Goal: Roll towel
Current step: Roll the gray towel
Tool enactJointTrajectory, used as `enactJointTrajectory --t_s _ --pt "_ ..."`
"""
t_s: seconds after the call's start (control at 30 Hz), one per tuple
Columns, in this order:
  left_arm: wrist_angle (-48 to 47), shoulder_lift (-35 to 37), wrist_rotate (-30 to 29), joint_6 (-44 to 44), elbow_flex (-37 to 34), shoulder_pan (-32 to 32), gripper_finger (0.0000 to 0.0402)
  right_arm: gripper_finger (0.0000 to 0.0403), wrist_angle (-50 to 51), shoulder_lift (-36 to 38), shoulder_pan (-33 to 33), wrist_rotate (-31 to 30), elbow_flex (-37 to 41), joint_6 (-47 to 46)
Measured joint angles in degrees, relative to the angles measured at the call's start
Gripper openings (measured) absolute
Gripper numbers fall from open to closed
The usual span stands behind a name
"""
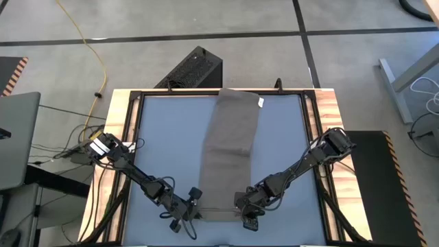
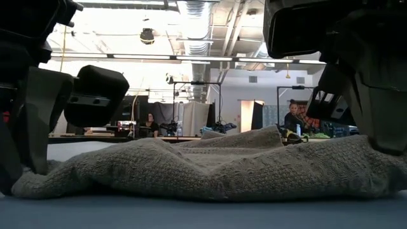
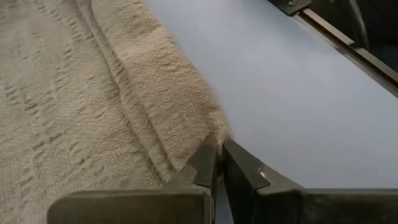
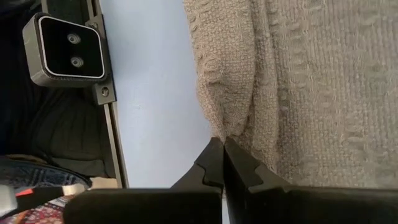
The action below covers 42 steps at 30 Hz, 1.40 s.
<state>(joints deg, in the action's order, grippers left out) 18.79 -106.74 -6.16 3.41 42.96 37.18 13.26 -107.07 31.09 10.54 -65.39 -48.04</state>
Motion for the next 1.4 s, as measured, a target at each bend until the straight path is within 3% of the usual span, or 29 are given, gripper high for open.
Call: enactJointTrajectory --t_s 0.3,0.57,0.7,0.87,1.07,1.4 --pt "0.1 3.0 10.8 1.3 -1.3 -1.2 0.0001 0.0016 -0.4 0.0 2.2 1.1 -0.1 -7.0" --pt "23.3 2.7 17.1 15.9 -10.6 -1.4 0.0000 0.0015 -11.3 0.0 2.7 0.7 4.3 -14.8" --pt "28.5 2.7 18.2 23.2 -13.3 -1.9 0.0000 0.0015 -17.0 0.0 2.5 1.1 7.4 -19.8" --pt "28.9 2.8 18.5 31.1 -14.6 -2.3 0.0000 0.0014 -24.9 0.1 2.7 0.2 12.1 -27.2" --pt "29.3 3.1 18.3 40.0 -14.8 -4.5 0.0000 0.0015 -26.5 0.2 2.4 -3.6 15.8 -35.2" --pt "26.8 3.3 20.3 40.9 -14.9 -6.6 0.0008 0.0017 -26.1 0.1 1.5 -4.1 16.1 -35.4"
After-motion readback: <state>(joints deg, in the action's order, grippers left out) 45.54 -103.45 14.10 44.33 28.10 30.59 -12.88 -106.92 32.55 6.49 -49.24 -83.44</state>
